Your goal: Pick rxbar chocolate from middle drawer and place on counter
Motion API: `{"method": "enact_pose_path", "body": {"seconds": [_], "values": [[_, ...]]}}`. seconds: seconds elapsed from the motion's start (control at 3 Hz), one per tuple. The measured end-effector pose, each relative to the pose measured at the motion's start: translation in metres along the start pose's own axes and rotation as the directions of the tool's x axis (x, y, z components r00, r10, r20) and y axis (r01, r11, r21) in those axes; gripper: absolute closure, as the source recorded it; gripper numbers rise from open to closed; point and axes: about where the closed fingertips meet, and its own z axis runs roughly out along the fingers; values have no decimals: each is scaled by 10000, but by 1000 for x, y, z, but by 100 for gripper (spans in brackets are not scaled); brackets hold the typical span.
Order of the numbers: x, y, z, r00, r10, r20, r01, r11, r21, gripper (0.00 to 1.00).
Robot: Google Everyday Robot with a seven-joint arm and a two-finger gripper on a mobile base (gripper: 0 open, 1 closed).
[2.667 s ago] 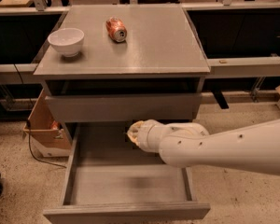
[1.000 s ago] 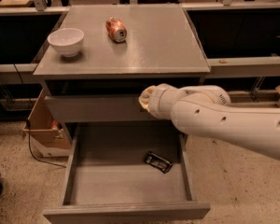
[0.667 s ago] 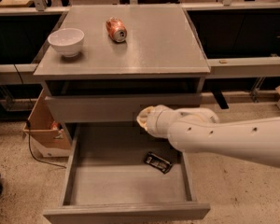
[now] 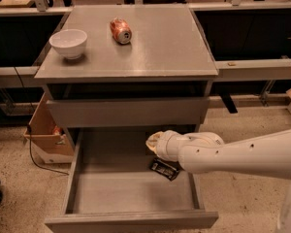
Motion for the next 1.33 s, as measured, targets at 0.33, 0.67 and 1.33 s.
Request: {"method": "enact_pose_path", "body": {"seconds": [0.33, 0.67, 1.33], "values": [[-1, -1, -1, 10000, -15, 15, 15, 10000, 17, 63], [28, 1, 14, 9983, 537, -241, -541, 9984, -132, 32], [119, 29, 59, 9634, 2537, -866, -2600, 9630, -705, 0]]}}
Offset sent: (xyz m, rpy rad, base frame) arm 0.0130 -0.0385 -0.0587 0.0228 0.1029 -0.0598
